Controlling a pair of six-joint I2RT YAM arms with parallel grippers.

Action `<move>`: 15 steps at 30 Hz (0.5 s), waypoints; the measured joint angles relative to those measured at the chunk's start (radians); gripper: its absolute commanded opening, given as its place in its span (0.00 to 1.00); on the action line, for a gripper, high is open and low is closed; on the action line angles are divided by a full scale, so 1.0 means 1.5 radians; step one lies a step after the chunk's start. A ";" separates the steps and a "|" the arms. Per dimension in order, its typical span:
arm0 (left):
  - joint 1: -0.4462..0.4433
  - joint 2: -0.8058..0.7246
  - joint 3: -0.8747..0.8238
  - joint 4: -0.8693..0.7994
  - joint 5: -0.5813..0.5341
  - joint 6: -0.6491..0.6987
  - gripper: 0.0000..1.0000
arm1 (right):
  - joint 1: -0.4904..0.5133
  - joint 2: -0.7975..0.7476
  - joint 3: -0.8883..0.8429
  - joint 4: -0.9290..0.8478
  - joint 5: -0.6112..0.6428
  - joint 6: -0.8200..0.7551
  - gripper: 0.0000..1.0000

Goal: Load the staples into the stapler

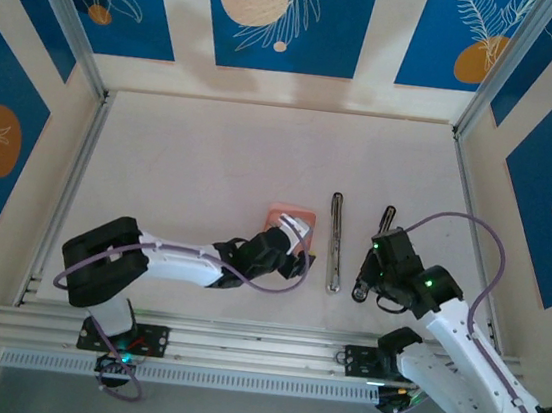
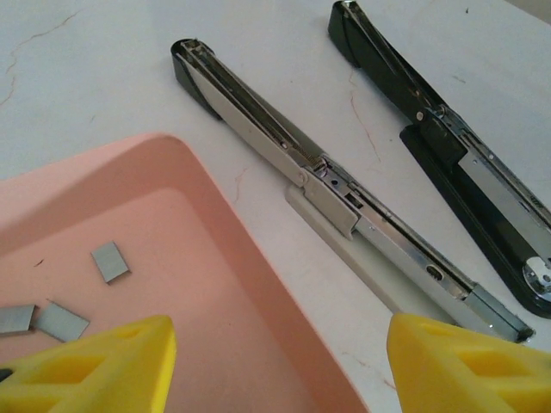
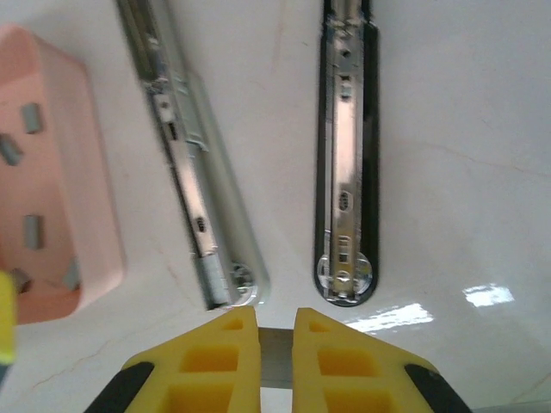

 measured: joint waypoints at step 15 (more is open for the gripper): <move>0.015 -0.004 -0.025 0.021 0.001 -0.022 0.66 | -0.014 0.062 -0.060 0.044 0.019 0.045 0.14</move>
